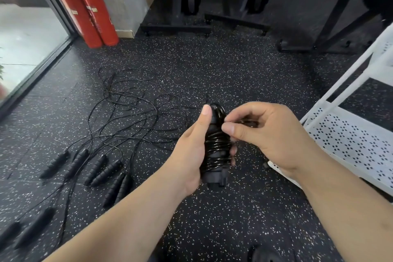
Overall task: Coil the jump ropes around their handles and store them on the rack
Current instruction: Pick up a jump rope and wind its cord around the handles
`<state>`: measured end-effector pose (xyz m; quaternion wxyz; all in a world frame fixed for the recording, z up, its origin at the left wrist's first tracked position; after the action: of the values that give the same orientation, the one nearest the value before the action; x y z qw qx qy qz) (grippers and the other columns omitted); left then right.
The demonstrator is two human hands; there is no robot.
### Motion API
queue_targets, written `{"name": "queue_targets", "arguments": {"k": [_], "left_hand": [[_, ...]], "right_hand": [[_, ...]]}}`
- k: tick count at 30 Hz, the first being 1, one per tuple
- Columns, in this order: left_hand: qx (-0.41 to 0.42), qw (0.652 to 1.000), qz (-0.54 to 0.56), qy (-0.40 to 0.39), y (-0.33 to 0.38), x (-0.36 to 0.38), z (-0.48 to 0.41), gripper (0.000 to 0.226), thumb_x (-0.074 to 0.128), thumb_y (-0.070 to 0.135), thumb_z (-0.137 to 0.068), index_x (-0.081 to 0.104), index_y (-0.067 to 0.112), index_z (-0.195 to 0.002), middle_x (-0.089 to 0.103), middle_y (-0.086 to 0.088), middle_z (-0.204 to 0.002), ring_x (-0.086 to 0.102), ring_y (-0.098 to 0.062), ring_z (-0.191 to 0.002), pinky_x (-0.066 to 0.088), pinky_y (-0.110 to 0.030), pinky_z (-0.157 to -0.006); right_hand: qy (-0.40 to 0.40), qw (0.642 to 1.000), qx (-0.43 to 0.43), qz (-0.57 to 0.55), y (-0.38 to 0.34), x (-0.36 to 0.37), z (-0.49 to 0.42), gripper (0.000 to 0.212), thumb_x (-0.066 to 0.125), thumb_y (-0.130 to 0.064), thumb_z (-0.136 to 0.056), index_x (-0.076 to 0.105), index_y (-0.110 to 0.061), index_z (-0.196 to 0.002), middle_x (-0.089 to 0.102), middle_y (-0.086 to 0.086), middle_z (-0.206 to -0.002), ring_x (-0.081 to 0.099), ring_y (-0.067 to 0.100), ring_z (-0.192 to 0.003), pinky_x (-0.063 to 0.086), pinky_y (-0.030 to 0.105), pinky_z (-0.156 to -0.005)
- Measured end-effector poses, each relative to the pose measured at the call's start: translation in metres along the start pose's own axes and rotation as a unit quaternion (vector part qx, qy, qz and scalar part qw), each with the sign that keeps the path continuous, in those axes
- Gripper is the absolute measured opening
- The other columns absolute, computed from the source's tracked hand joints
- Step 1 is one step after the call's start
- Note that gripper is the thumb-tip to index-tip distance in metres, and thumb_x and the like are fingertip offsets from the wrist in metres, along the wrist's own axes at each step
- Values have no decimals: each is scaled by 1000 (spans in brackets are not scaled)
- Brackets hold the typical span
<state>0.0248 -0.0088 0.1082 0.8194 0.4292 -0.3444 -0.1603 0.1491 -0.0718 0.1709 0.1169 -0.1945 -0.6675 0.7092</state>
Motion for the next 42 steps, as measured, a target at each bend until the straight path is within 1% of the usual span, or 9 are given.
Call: {"name": "queue_targets", "arguments": {"k": [4,8,18,24,27,31,33,37,42], "left_hand": [[22,999,-4,23,5,-5,0,63,53,67,-98,78,14,-122,77,-17,-119,76,-35,-106,59,-54,-99],[39,999,-10,25,11,-9,-4,67,46,67,-101,75,13,-129,76,-12,-129,70,-29,-125,48,-54,-114],[72,991,-30,112,21,-17,5,57,44,66,-103,82,23,-102,82,-3,-107,79,-23,-104,58,-53,-102],[128,980,-119,96,27,-10,5,62,40,74,-96,79,27,-103,81,3,-105,76,-15,-104,57,-44,-102],[178,964,-167,106,34,-11,3,56,38,65,-104,73,22,-107,79,10,-100,73,-1,-93,55,-21,-83],[249,931,-230,131,42,-11,8,47,38,63,-99,62,23,-93,67,21,-80,56,4,-73,45,-16,-68],[258,926,-239,140,43,-11,11,45,38,62,-99,60,24,-92,65,21,-78,55,5,-70,45,-14,-66],[243,933,-223,141,44,-15,7,51,36,65,-98,64,22,-97,69,18,-74,60,4,-65,46,-14,-63],[215,945,-214,123,36,-22,-4,61,36,68,-106,71,17,-101,67,13,-76,64,-11,-77,52,-32,-81]], "right_hand": [[92,995,-2,-43,4,0,7,48,91,-26,-70,75,-21,-115,81,1,-104,77,20,-95,63,34,-86],[112,979,-8,-170,7,14,13,58,87,-14,-75,68,-15,-130,79,3,-118,76,18,-110,61,31,-96],[41,982,-90,-163,-16,38,19,55,73,-2,-94,58,-15,-146,72,4,-136,69,22,-124,55,27,-104],[193,974,-71,-95,-6,21,26,31,75,-20,-97,68,-22,-127,81,3,-94,78,14,-93,63,34,-91],[219,972,-66,-49,-4,23,29,35,71,-26,-101,67,-32,-135,77,4,-94,76,14,-90,64,35,-84],[228,970,-60,56,2,24,29,42,62,-32,-107,56,-40,-148,75,-9,-98,73,11,-90,61,42,-89],[238,970,-42,15,8,25,30,38,63,-29,-107,60,-36,-144,76,-9,-95,72,7,-84,61,39,-85],[200,952,5,-232,16,41,29,33,63,-15,-106,67,-25,-137,75,5,-96,62,12,-78,54,31,-70],[127,965,-47,-224,-2,50,30,47,64,-21,-103,60,-34,-147,72,15,-117,69,19,-93,59,37,-94]]}}
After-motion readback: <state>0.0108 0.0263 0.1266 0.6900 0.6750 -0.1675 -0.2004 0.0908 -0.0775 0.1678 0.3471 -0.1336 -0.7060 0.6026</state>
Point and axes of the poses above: each hand's wrist, its own z-axis away from the middle knuckle, its own x-axis out of the palm, y = z × x, the point moved 9 cm from there along -z, towards the middle knuckle
